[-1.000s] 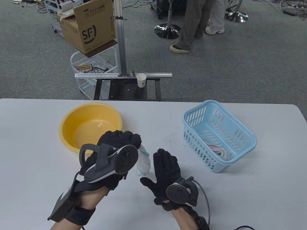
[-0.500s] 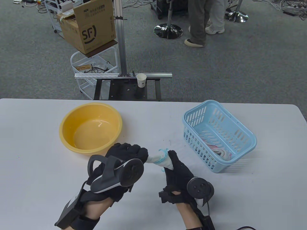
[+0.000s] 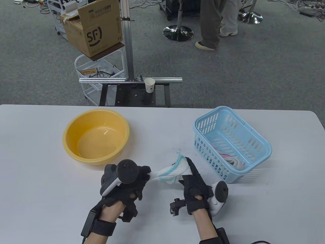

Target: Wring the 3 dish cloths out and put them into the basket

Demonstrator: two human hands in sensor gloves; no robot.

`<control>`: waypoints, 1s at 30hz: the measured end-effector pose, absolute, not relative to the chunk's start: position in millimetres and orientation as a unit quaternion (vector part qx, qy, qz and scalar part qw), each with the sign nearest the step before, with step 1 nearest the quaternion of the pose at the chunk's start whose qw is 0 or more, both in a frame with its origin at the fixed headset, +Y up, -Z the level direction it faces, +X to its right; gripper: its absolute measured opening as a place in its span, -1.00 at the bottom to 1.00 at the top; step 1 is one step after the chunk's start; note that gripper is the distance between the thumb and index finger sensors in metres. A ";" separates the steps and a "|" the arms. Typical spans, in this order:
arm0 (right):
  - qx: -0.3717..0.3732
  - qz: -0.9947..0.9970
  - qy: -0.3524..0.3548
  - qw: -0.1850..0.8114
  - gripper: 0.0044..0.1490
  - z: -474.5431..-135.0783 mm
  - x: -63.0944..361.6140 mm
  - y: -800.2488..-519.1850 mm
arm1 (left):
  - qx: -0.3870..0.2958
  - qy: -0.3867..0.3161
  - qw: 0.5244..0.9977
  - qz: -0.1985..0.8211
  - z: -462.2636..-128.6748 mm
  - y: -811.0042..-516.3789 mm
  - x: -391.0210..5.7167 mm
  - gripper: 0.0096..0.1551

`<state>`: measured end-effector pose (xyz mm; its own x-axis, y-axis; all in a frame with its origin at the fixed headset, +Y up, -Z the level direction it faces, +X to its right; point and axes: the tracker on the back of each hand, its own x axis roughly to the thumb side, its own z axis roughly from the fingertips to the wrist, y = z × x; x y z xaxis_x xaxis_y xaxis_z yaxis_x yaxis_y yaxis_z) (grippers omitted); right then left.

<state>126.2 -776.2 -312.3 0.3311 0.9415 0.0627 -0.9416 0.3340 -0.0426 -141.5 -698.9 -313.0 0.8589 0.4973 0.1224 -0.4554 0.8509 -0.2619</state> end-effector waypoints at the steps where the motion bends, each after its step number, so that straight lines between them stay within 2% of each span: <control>1: 0.003 0.568 -0.030 0.822 -0.32 -312.7 125.4 -777.1 | -0.117 -0.091 0.955 0.256 -314.2 -704.0 -139.7 -0.48; 8: 0.018 0.518 0.022 0.855 -0.32 -312.9 119.1 -780.8 | -0.168 -0.084 0.919 0.347 -321.4 -750.1 -122.0 -0.49; 14: 0.034 0.563 0.027 0.826 -0.33 -314.3 117.8 -779.1 | -0.185 -0.090 0.895 0.396 -319.8 -765.9 -131.6 -0.46; 25: 0.042 0.601 0.025 0.798 -0.33 -315.0 120.4 -775.3 | -0.194 -0.057 0.810 0.551 -320.0 -781.0 -185.8 -0.09; 28: 0.050 0.606 0.028 0.794 -0.34 -314.3 119.3 -773.3 | -0.210 -0.088 0.780 0.583 -318.8 -779.6 -182.1 0.06; 30: 0.065 0.607 0.039 0.791 -0.34 -313.4 115.0 -770.9 | -0.254 -0.127 0.739 0.610 -317.5 -778.9 -168.1 0.16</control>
<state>115.0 -770.9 -313.4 0.2594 0.9656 0.0171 -0.9555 0.2541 0.1501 -168.1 -778.9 -317.5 0.2226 0.9673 -0.1217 -0.8378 0.1260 -0.5312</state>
